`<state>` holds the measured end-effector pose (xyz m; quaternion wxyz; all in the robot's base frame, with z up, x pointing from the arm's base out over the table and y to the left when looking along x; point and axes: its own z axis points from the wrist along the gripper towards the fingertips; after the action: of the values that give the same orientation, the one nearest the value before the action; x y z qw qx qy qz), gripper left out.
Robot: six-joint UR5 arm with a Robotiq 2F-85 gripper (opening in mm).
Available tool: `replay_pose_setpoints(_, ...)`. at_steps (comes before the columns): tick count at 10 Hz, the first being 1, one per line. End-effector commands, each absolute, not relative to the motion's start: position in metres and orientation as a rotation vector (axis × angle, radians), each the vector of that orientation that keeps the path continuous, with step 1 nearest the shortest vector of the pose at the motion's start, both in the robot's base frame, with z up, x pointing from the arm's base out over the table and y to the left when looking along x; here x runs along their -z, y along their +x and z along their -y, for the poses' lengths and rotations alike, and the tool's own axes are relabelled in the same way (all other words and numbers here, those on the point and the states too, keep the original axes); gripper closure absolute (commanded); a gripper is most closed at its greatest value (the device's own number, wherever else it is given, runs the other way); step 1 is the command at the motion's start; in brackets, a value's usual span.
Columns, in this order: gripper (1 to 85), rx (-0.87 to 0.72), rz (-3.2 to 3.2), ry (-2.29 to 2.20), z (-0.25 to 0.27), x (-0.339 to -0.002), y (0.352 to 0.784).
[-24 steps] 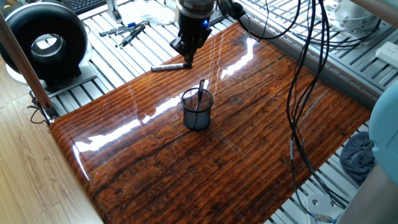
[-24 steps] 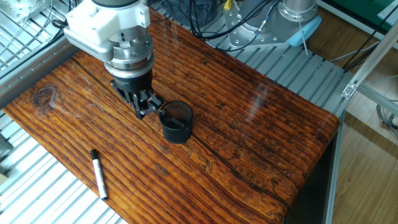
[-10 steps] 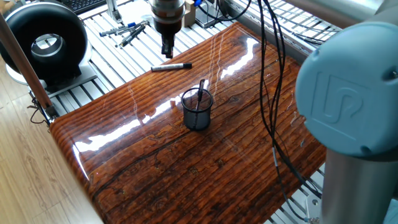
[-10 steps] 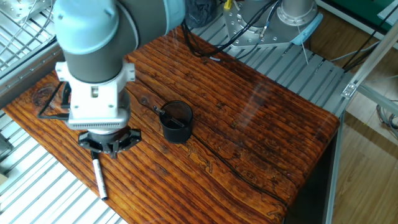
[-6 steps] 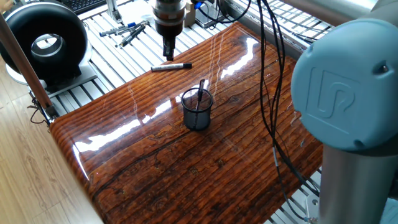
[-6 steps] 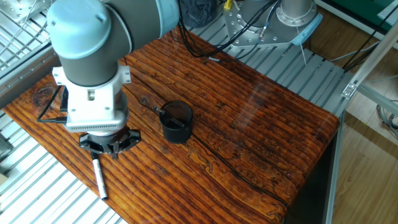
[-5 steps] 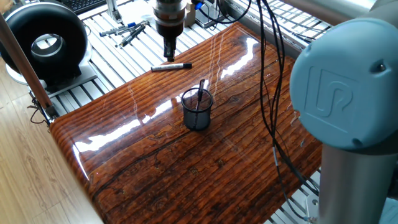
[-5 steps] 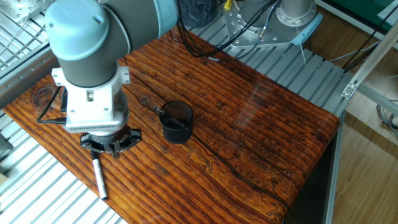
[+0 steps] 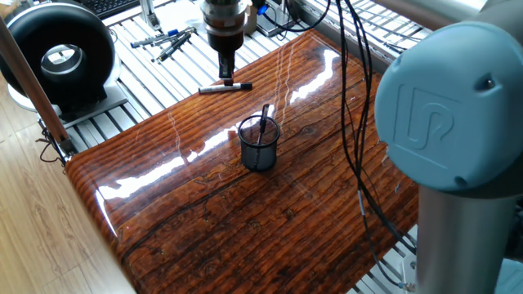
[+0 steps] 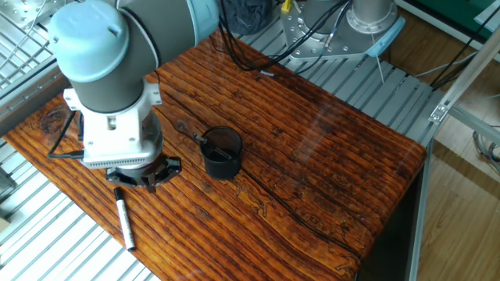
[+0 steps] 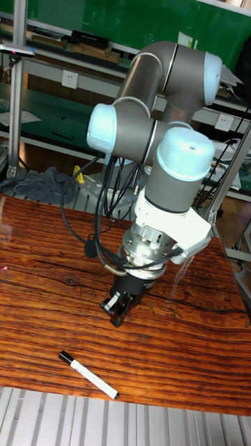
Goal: Put the pen into the pen holder
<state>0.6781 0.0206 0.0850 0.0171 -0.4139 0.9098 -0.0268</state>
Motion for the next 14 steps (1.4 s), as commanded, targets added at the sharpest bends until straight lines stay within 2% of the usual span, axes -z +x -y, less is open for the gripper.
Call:
replay_pose_setpoints(1, 72.7, 0.207, -2.721, -1.397, -0.008, -0.083, 0.709)
replay_pose_setpoints(3, 72.3, 0.184, -2.712, -1.409, -0.011, -0.088, 0.726)
replay_pose_setpoints(4, 68.7, 0.133, -2.710, -1.415, -0.012, -0.086, 0.732)
replay_pose_setpoints(6, 52.7, 0.041, -2.730, -1.375, -0.023, -0.081, 0.736)
replay_pose_setpoints(12, 52.7, 0.046, -2.722, -1.368, -0.025, -0.061, 0.756)
replay_pose_setpoints(14, 51.7, -0.019, -2.738, -1.330, -0.036, -0.053, 0.754)
